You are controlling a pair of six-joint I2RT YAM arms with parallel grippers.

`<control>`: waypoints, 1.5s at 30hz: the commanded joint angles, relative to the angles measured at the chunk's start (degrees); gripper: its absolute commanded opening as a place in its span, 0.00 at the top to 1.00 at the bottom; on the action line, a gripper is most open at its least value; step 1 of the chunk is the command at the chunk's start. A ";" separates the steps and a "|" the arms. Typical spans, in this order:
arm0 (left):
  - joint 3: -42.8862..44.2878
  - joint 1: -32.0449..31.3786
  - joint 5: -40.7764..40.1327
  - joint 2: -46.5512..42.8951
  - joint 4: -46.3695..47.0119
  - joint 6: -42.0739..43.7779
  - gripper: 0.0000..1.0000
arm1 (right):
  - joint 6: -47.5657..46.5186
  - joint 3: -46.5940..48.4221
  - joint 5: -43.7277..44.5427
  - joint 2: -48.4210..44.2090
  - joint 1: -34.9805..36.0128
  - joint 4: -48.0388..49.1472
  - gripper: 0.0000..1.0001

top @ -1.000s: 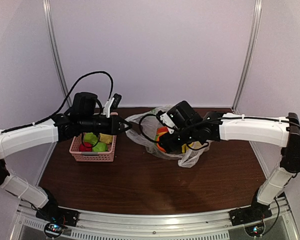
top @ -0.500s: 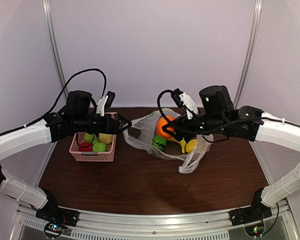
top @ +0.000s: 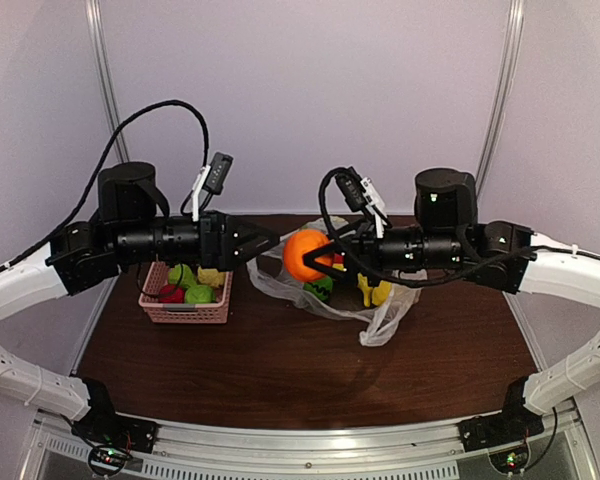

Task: Untie the knot of the plastic bag and take out the fruit
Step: Pick up the fake fruit from the takeout bag, then pass from the right arm to the left

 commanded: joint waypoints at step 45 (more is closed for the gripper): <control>-4.64 -4.00 9.13 6.00 15.75 -15.52 0.27 | -1.72 2.92 1.24 1.38 3.79 2.93 0.36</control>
